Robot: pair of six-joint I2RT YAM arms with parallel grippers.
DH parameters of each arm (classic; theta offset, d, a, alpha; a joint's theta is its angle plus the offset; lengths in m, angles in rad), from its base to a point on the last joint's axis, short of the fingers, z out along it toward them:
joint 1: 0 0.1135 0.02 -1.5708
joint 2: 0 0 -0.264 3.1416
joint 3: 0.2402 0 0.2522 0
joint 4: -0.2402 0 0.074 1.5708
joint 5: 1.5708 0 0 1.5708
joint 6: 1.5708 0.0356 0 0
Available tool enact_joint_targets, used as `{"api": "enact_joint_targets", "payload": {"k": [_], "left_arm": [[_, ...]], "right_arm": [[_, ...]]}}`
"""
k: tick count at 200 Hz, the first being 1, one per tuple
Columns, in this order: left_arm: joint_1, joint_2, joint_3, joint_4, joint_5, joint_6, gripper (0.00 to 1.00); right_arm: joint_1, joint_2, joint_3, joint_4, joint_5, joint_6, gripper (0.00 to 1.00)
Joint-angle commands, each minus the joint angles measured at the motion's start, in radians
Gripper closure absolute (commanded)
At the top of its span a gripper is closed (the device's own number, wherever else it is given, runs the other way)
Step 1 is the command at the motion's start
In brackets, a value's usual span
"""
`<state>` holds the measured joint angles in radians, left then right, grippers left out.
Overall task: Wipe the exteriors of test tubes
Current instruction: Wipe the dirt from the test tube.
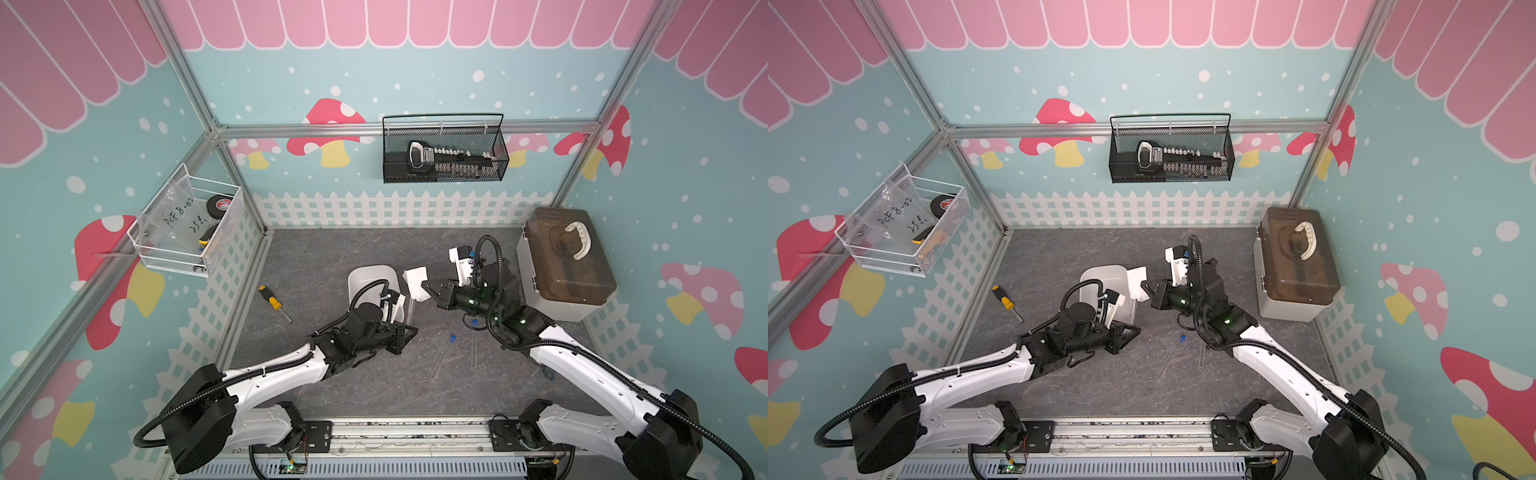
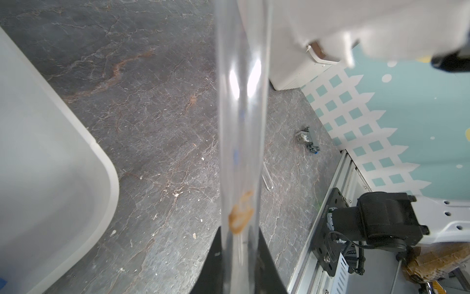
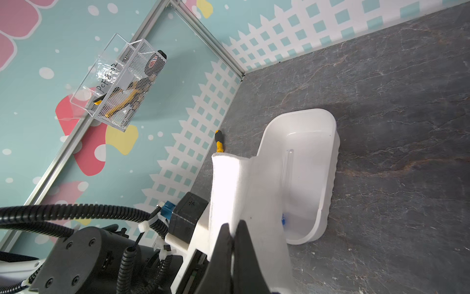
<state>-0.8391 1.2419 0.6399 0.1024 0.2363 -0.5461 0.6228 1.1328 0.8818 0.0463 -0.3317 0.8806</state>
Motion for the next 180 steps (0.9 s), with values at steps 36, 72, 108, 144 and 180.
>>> {"api": "enact_joint_targets", "payload": {"k": [36,72,108,144,180], "left_arm": [[-0.005,-0.027,0.019,-0.005,-0.022,0.003,0.93],[-0.006,-0.035,0.015,-0.012,-0.025,0.005,0.92],[-0.005,-0.033,0.019,-0.01,-0.019,0.003,0.92],[-0.006,-0.029,0.024,-0.009,-0.005,0.005,0.92],[-0.006,-0.032,0.023,-0.01,-0.002,0.006,0.92]], "right_arm": [[0.007,-0.017,-0.047,-0.036,0.048,-0.007,1.0],[0.007,-0.047,-0.061,-0.075,0.066,-0.018,1.0],[0.009,-0.035,-0.061,-0.069,0.058,-0.023,1.0],[0.014,0.008,-0.061,0.01,-0.006,-0.02,0.97],[0.015,0.031,-0.081,0.077,-0.039,-0.011,0.91]]}}
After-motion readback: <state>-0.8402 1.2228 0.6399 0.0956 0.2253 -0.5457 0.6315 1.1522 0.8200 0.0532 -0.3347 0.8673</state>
